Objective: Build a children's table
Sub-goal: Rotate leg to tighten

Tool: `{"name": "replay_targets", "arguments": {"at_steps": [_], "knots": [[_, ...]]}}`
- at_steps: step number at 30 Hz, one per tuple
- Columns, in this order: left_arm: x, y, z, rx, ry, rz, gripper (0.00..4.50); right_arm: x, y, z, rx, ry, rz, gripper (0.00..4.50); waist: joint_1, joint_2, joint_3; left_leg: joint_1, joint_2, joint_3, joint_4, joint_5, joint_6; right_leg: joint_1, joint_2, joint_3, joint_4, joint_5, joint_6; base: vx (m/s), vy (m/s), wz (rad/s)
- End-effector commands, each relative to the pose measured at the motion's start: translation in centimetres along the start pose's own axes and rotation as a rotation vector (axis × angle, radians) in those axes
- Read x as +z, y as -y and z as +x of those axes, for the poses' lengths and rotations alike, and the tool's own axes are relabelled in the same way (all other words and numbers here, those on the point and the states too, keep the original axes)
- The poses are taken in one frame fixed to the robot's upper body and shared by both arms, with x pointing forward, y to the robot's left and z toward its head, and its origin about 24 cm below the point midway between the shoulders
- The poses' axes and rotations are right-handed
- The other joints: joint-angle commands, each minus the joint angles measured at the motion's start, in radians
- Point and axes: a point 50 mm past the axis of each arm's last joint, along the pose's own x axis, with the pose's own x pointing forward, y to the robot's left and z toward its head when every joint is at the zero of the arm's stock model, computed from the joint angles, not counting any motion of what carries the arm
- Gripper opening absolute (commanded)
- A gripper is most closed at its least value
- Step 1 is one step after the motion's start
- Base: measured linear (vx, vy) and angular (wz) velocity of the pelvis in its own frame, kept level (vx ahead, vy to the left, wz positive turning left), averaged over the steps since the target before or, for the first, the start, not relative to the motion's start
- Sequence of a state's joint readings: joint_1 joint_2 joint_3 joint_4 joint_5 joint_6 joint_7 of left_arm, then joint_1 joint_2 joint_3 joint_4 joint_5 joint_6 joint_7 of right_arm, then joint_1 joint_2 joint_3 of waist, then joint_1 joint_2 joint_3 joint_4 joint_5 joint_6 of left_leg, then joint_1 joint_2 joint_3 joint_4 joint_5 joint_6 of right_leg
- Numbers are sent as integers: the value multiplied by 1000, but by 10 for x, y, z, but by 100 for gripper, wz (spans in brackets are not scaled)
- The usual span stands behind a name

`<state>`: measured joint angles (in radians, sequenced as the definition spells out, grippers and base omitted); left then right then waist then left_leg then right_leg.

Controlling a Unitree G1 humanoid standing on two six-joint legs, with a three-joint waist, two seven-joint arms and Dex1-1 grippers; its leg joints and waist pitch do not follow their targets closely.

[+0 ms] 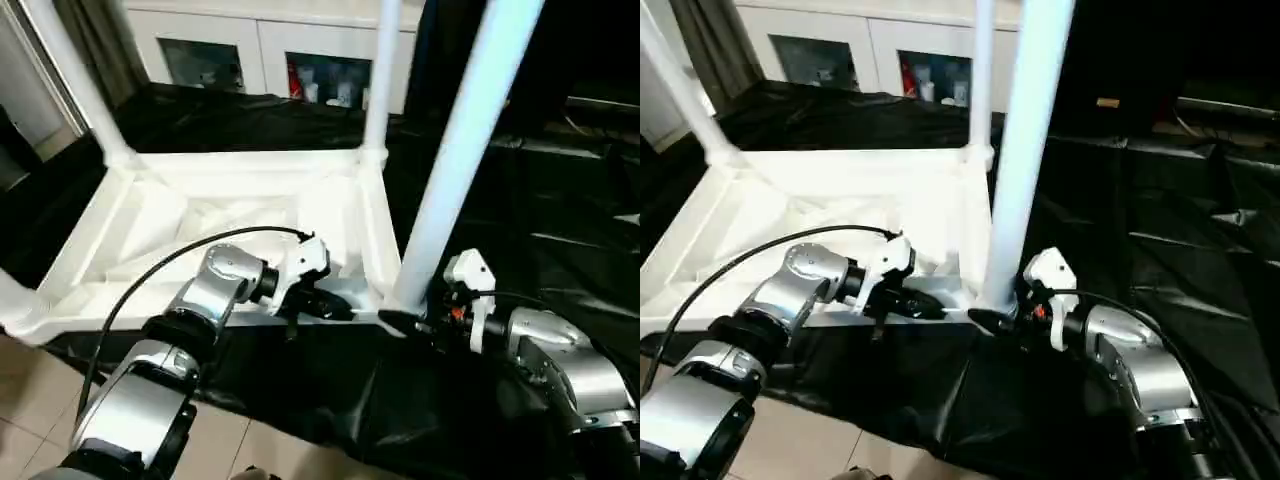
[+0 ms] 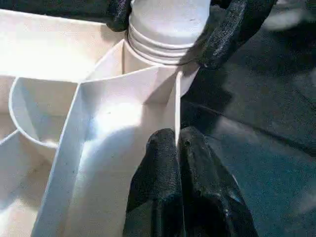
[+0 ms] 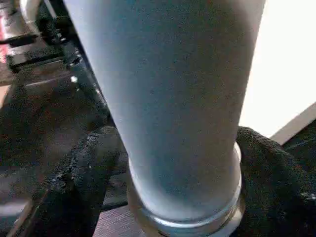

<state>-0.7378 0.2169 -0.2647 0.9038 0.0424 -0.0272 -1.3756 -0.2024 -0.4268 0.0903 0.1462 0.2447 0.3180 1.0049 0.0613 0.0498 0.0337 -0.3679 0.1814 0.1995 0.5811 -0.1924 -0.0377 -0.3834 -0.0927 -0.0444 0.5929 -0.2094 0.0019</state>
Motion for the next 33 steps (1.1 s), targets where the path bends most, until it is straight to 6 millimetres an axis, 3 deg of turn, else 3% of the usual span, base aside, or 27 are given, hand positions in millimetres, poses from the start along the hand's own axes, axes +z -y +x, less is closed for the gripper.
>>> {"name": "replay_targets", "arguments": {"at_steps": [1, 2, 3, 4, 6, 9, 16, 20, 21, 23, 26, 27, 28, 33], "knots": [[-5, 4, 3, -36, -25, -17, 0, -1, -10, 9, 112, 4, 19, 371, 4, -17, -45, 13, 58, -21, -70, -205, 74, 40, -59, 32, -63, -112, -280, 0, 0, 0], [-7, 5, -1, -44, -24, -23, 0, -1, -11, 10, 133, -4, 26, 358, 3, -16, -44, 13, 57, -20, -71, -212, 68, 38, -59, 33, -65, -126, -275, 0, 0, 0], [-7, 5, -1, -44, -24, -23, 0, -1, -11, 10, 134, -4, 27, 358, 3, -22, -44, 12, 57, -20, -70, -209, 68, 40, -60, 33, -65, -127, -274, 0, 0, 0], [-7, 5, -1, -45, -24, -23, 0, -1, -11, 10, 136, -4, 28, 339, 4, -19, -45, 12, 57, -20, -69, -197, 68, 39, -60, 34, -63, -116, -274, 0, 0, 0], [-9, 6, -3, -45, -25, -25, 0, -1, -12, 12, 145, -6, 29, 337, 4, -26, -48, 9, 55, -20, -66, -165, 77, 41, -60, 33, -58, -71, -276, 0, 0, 0], [-9, 5, -4, -37, -25, -26, 0, -1, -13, 15, 155, -4, 31, 302, 6, -25, -49, 7, 54, -20, -63, -139, 89, 42, -61, 32, -54, -50, -278, 0, 0, 0], [-8, 4, -4, 8, -14, -25, 0, -8, -13, 24, 90, -1, 43, 272, 6, -25, -46, 9, 55, -20, -66, -160, 79, 40, -60, 32, -56, -61, -283, 0, 0, 0], [-5, -1, 7, 100, 16, -27, 0, -17, -8, 34, -111, 3, 95, 270, -7, -15, -41, 14, 53, -22, -74, -229, 37, 35, -59, 34, -70, -158, -263, 0, 0, 0], [-4, -1, 10, 113, 21, -27, 0, -19, -8, 35, -141, 7, 108, 270, -10, -5, -40, 15, 52, -22, -75, -243, 27, 31, -58, 35, -70, -170, -262, 0, 0, 0], [-2, -2, 15, 132, 28, -25, 0, -20, -7, 38, -191, 14, 129, 270, -17, -14, -38, 20, 51, -27, -82, -301, -4, 31, -59, 36, -80, -256, -236, 0, 0, 0], [7, -4, 34, 199, 47, -23, 0, -25, -3, 49, -376, 30, 216, 270, -30, -12, -36, 21, 49, -31, -87, -335, -25, 26, -57, 38, -86, -303, -211, 0, 0, 0], [11, -3, 42, 205, 61, -26, 0, -25, -4, 54, -421, 30, 232, 270, -32, -13, -36, 21, 50, -31, -88, -338, -27, 25, -57, 39, -86, -307, -207, 0, 0, 0], [14, -1, 49, 202, 75, -30, 0, -25, -4, 59, -450, 33, 244, 270, -34, -3, -35, 22, 48, -33, -89, -350, -31, 23, -58, 40, -88, -321, -201, 0, 0, 0], [22, 6, 66, 156, 96, -27, 0, -16, -10, 75, -462, 59, 241, 270, -39, -7, -33, 21, 43, -34, -91, -387, -18, 20, -58, 42, -102, -402, -160, 0, 0, 0]]}}
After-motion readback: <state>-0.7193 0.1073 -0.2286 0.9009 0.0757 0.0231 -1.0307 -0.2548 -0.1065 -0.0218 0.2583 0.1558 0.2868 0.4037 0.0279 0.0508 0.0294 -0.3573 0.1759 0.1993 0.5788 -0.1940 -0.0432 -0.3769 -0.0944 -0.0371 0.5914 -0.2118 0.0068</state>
